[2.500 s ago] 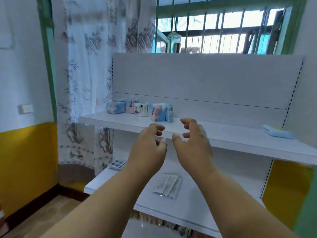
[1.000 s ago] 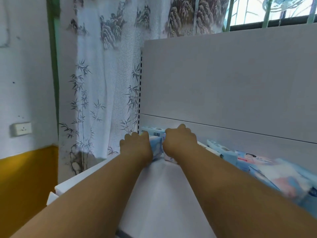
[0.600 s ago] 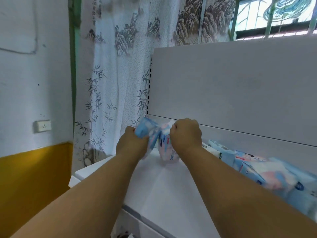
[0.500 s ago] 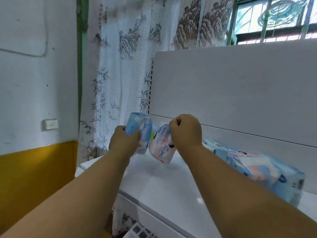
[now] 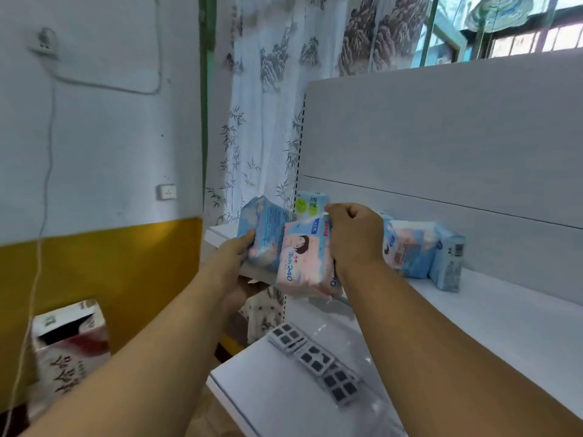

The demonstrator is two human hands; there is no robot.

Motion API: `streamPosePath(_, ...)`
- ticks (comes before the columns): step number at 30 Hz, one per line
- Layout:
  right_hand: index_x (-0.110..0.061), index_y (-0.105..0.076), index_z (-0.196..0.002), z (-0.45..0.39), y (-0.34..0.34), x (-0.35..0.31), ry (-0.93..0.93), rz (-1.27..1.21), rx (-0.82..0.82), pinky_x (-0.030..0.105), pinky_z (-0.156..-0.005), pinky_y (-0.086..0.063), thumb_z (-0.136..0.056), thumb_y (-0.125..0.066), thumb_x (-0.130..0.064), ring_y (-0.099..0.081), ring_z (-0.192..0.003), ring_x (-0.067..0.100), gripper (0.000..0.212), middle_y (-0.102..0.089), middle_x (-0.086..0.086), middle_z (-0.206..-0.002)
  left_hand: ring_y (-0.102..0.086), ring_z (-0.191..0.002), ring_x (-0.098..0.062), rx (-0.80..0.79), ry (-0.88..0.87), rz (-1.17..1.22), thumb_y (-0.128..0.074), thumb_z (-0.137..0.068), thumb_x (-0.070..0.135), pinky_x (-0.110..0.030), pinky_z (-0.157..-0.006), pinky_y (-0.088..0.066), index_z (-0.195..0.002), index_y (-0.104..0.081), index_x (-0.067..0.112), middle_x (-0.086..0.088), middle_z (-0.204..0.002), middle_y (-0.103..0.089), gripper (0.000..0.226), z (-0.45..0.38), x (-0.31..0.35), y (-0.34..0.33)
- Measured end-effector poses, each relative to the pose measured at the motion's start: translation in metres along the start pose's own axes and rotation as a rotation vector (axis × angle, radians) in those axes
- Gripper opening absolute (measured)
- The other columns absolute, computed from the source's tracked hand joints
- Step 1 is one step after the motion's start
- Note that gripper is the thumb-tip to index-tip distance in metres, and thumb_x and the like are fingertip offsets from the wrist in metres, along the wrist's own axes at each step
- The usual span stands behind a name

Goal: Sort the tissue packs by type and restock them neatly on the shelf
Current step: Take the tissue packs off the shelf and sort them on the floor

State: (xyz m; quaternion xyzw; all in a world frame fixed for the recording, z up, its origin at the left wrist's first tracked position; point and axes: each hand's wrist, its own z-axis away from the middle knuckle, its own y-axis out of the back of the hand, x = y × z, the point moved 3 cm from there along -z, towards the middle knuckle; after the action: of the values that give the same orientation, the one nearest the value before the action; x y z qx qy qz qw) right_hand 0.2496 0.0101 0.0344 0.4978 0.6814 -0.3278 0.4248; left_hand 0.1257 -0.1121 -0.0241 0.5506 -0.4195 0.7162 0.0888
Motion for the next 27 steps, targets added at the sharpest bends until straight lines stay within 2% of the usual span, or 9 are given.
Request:
streamPosePath(3, -0.018, -0.072, -0.079, 0.033, 0.017, -0.016, -0.022, -0.044, -0.025, 0.041, -0.072, -0.061, -0.091, -0.061, -0.018, -0.071, -0.079, 0.025, 0.017, -0.073, 0.003, -0.079, -0.069, -0.097, -0.032, -0.041, 0.023, 0.049, -0.061, -0.091, 0.037, -0.049, -0.081, -0.055, -0.116, -0.066, 0.015, -0.014, -0.103, -0.075, 0.034, 0.036, -0.010, 0.022)
streamPosePath(6, -0.018, -0.073, -0.080, 0.068, 0.036, -0.030, -0.091, -0.182, -0.029, 0.048, -0.076, -0.061, -0.092, -0.061, -0.015, -0.073, -0.081, 0.027, 0.017, -0.074, 0.004, -0.080, -0.067, -0.108, -0.038, -0.098, 0.108, 0.116, -0.066, -0.082, 0.040, -0.061, -0.095, -0.049, -0.124, -0.064, 0.013, -0.020, -0.117, -0.069, 0.050, 0.068, -0.031, 0.048)
streamPosePath(8, -0.019, -0.074, -0.082, 0.100, 0.047, -0.032, -0.115, -0.187, -0.024, 0.050, -0.078, -0.060, -0.093, -0.060, -0.013, -0.073, -0.082, 0.025, 0.019, -0.075, 0.005, -0.084, -0.067, -0.108, -0.039, -0.141, 0.166, 0.159, -0.064, -0.087, 0.038, -0.063, -0.098, -0.046, -0.123, -0.064, 0.013, -0.020, -0.115, -0.070, 0.044, 0.093, -0.047, 0.056)
streamPosePath(11, -0.026, -0.072, -0.087, 0.152, 0.065, -0.025, -0.074, -0.003, 0.076, 0.046, -0.084, -0.059, -0.095, -0.057, -0.019, -0.070, -0.090, 0.020, 0.018, -0.073, -0.002, -0.095, -0.067, -0.107, -0.037, -0.200, 0.261, 0.178, -0.060, -0.093, 0.033, -0.059, -0.096, -0.049, -0.124, -0.061, 0.014, -0.017, -0.114, -0.071, 0.036, 0.130, -0.074, 0.060)
streamPosePath(13, -0.031, -0.061, -0.103, 0.191, 0.078, -0.024, -0.032, 0.185, 0.121, 0.041, -0.082, -0.057, -0.097, -0.055, -0.029, -0.067, -0.089, 0.015, 0.009, -0.067, -0.008, -0.095, -0.068, -0.106, -0.036, -0.241, 0.332, 0.180, -0.059, -0.093, 0.031, -0.055, -0.089, -0.053, -0.128, -0.059, 0.015, -0.016, -0.115, -0.071, 0.039, 0.156, -0.095, 0.068)
streamPosePath(16, -0.028, -0.044, -0.117, 0.244, 0.098, -0.024, -0.122, 0.431, 0.154, 0.034, -0.073, -0.054, -0.097, -0.052, -0.044, -0.066, -0.086, 0.018, 0.027, -0.065, -0.003, -0.095, -0.068, -0.104, -0.035, -0.267, 0.393, 0.170, -0.058, -0.094, 0.029, -0.052, -0.083, -0.057, -0.131, -0.058, 0.013, -0.015, -0.116, -0.071, 0.041, 0.198, -0.126, 0.081)
streamPosePath(20, -0.015, -0.047, -0.109, 0.298, 0.141, -0.027, -0.230, 0.832, 0.216, 0.040, -0.080, -0.052, -0.091, -0.043, -0.068, -0.062, -0.095, 0.030, 0.056, -0.063, 0.006, -0.104, -0.068, -0.103, -0.033, -0.327, 0.486, 0.110, -0.056, -0.095, 0.033, -0.046, -0.080, -0.056, -0.133, -0.055, 0.015, -0.013, -0.117, -0.071, 0.042, 0.253, -0.162, 0.082)
streamPosePath(24, -0.014, -0.048, -0.098, 0.356, 0.197, -0.036, -0.218, 0.893, 0.293, 0.033, -0.064, -0.041, -0.095, -0.042, -0.063, -0.060, -0.083, 0.026, 0.049, -0.063, 0.006, -0.092, -0.065, -0.108, -0.035, -0.379, 0.497, 0.064, -0.056, -0.096, 0.034, -0.055, -0.094, -0.046, -0.131, -0.056, 0.014, -0.015, -0.120, -0.069, 0.040, 0.307, -0.197, 0.074)
streamPosePath(27, -0.020, -0.048, -0.087, 0.411, 0.240, -0.031, -0.269, 0.817, 0.244, 0.032, -0.060, -0.049, -0.098, -0.039, -0.059, -0.064, -0.076, 0.018, 0.042, -0.063, 0.000, -0.082, -0.068, -0.106, -0.033, -0.376, 0.536, 0.024, -0.057, -0.096, 0.033, -0.047, -0.073, -0.058, -0.130, -0.054, 0.015, -0.012, -0.118, -0.070, 0.039, 0.354, -0.231, 0.068)
